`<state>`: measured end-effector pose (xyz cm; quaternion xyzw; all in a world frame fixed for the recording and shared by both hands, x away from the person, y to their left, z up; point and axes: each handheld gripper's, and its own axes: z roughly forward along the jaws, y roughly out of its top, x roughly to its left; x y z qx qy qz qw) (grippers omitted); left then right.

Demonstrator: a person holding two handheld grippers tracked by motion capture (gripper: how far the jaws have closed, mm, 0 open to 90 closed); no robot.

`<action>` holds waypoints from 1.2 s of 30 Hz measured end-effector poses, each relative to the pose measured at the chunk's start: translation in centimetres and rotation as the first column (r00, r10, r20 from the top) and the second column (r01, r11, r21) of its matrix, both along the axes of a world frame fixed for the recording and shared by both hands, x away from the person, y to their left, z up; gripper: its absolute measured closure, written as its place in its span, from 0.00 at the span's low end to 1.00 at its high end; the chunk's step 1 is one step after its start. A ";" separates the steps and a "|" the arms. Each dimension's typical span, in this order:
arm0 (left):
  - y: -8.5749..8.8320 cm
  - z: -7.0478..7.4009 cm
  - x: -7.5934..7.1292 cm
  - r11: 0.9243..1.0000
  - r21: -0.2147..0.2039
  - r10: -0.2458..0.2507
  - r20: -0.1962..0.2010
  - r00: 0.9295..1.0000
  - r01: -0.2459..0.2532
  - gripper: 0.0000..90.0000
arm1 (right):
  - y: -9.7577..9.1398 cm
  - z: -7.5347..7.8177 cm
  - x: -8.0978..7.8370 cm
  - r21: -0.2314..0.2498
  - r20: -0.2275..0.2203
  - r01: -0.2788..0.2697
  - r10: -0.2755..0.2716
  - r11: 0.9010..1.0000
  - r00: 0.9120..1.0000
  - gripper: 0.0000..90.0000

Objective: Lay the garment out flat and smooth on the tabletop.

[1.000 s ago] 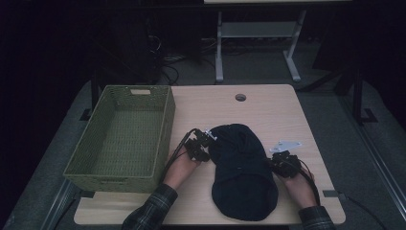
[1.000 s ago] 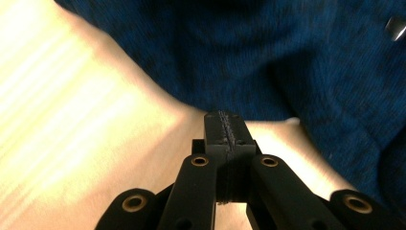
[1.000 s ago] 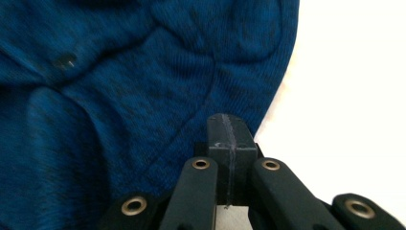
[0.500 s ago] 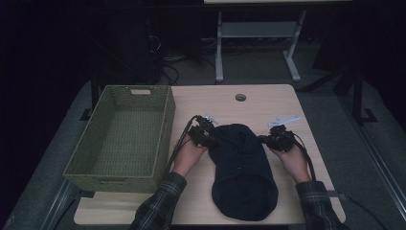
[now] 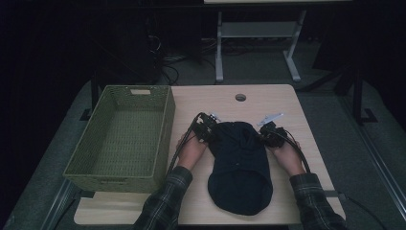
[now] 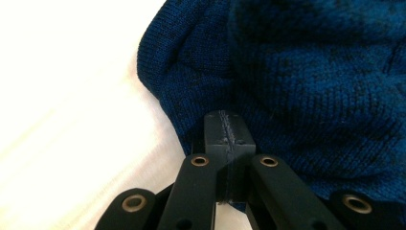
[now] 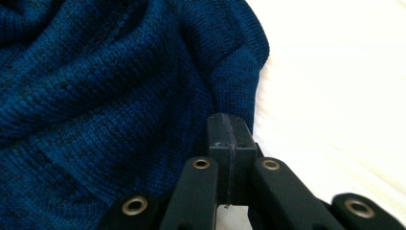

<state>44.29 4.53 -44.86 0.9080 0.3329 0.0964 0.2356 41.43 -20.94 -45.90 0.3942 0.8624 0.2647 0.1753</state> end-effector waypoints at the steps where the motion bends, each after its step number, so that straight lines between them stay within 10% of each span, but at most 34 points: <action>1: -0.2 0.0 0.2 1.000 0.006 0.001 0.015 1.000 -0.001 1.00 | -0.1 0.0 0.1 0.005 0.002 0.009 -0.009 1.000 1.000 1.00; 9: 0.4 -0.3 1.0 0.997 -0.075 0.023 -0.026 0.999 -0.025 1.00 | -1.4 1.5 -0.4 0.144 0.027 0.020 -0.024 0.989 0.999 1.00; 17: 0.3 -0.2 1.0 0.998 -0.066 0.022 -0.023 0.999 -0.023 1.00 | 2.2 3.7 -4.6 0.263 0.043 -0.151 0.145 0.953 0.989 1.00; 27: -0.1 -0.1 0.9 0.999 -0.036 0.019 -0.015 1.000 -0.020 1.00 | 7.4 2.9 -8.0 0.316 0.019 -0.395 0.411 0.863 0.912 0.73; 36: 0.0 -0.1 1.0 0.999 -0.045 0.023 -0.023 0.999 -0.024 1.00 | 10.6 1.0 -8.1 0.189 -0.025 -0.465 0.477 0.865 0.878 0.65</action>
